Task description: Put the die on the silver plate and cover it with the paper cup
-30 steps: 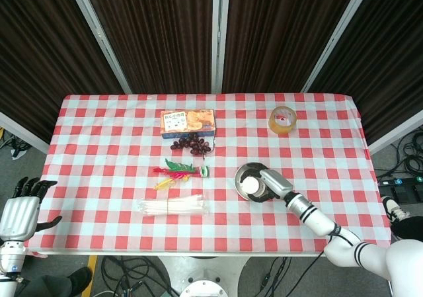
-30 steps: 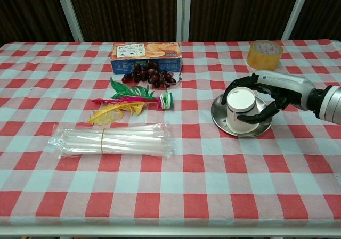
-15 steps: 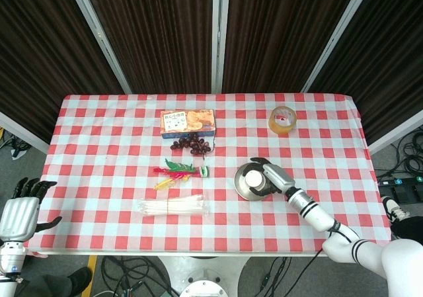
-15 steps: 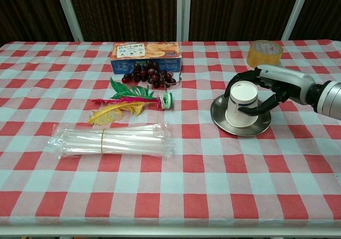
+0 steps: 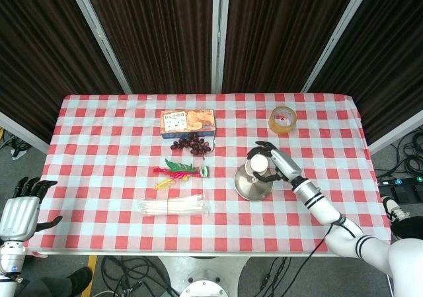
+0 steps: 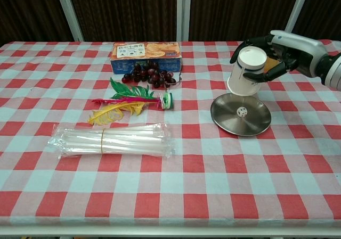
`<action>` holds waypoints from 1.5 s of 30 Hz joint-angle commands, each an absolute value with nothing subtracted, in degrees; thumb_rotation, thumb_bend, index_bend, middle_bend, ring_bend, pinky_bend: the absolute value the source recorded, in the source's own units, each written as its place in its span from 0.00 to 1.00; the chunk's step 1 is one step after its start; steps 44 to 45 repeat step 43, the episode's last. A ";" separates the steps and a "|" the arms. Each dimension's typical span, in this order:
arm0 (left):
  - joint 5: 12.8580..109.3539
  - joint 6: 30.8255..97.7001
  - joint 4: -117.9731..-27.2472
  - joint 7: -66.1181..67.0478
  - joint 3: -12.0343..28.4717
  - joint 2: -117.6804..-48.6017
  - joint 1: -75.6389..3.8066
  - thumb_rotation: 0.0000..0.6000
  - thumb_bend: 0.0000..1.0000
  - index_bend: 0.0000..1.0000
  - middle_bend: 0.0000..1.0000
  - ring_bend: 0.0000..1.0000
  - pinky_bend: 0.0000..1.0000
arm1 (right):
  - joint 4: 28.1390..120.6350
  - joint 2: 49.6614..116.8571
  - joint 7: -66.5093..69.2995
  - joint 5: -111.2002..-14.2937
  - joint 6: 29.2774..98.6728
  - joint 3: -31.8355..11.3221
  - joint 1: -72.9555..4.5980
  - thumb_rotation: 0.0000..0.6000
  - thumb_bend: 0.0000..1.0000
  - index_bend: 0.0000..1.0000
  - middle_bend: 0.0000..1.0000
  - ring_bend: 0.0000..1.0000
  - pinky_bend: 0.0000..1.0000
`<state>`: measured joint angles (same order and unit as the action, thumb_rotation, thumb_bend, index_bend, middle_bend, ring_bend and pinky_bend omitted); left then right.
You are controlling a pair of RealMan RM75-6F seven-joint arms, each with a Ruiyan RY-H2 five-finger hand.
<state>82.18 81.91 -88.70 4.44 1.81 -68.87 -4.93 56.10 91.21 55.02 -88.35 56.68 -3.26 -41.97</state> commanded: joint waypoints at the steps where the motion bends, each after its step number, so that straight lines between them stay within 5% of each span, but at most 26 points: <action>1: 82.17 81.93 -88.77 4.50 1.80 -68.87 -4.92 1.00 0.03 0.23 0.22 0.12 0.08 | 54.16 90.78 52.89 -84.67 53.07 -5.52 -42.93 1.00 0.34 0.45 0.25 0.05 0.01; 10: 82.28 82.01 -89.15 4.89 1.67 -68.77 -4.85 1.00 0.03 0.23 0.22 0.12 0.08 | 45.72 95.06 50.12 -80.03 44.73 -6.73 -44.16 1.00 0.34 0.24 0.19 0.02 0.01; 17: 82.24 81.99 -89.35 5.04 1.70 -68.60 -4.87 1.00 0.03 0.23 0.22 0.12 0.08 | 46.66 93.90 49.72 -81.22 45.43 -6.21 -43.55 1.00 0.34 0.00 0.11 0.00 0.00; 28: 82.84 82.43 -88.80 4.32 1.87 -68.74 -5.01 1.00 0.03 0.23 0.22 0.12 0.08 | 65.17 80.44 28.99 -81.84 62.31 -6.08 -34.32 1.00 0.34 0.00 0.11 0.00 0.01; 34: 83.28 82.14 -88.43 4.30 2.09 -69.28 -5.59 1.00 0.03 0.23 0.22 0.12 0.08 | 80.09 71.77 6.92 -79.18 75.15 -4.34 -24.17 1.00 0.34 0.21 0.25 0.07 0.13; 45: 84.06 82.10 -88.66 5.36 2.57 -70.20 -6.58 1.00 0.03 0.23 0.22 0.12 0.08 | 91.88 65.75 1.16 -81.74 87.17 0.52 -12.41 1.00 0.34 0.23 0.25 0.08 0.14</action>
